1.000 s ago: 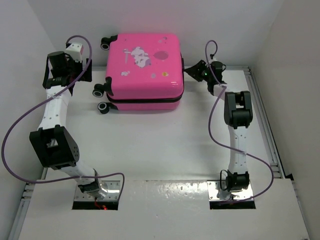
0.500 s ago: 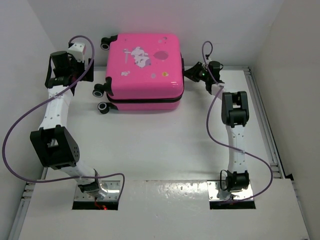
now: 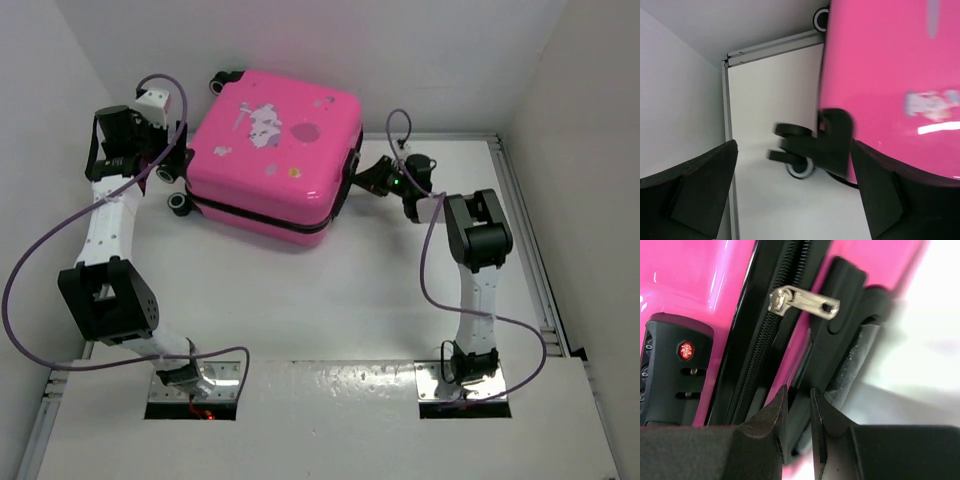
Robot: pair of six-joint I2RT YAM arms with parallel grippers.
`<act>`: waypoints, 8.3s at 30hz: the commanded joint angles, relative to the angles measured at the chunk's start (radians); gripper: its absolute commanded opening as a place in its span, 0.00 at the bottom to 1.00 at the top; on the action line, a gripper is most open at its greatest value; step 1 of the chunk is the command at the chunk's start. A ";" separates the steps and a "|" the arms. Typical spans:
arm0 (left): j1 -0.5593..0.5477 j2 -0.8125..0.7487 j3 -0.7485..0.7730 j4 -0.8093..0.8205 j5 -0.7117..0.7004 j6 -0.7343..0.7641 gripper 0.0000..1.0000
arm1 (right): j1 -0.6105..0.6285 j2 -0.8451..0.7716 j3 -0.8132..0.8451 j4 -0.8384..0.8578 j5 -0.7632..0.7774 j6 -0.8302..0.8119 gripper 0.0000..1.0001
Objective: Pack the luggage
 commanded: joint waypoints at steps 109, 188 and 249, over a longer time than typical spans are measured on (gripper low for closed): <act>-0.054 -0.595 -0.573 0.002 0.218 0.214 0.99 | 0.630 -0.359 -0.398 -0.001 0.943 -0.605 0.31; -0.827 -0.126 -0.724 0.302 -0.230 0.289 0.60 | 0.432 -0.365 -0.490 0.271 0.402 -0.489 0.00; -0.246 0.020 -0.520 0.028 -0.242 0.478 0.00 | 0.088 0.149 0.277 0.094 0.462 -0.713 0.00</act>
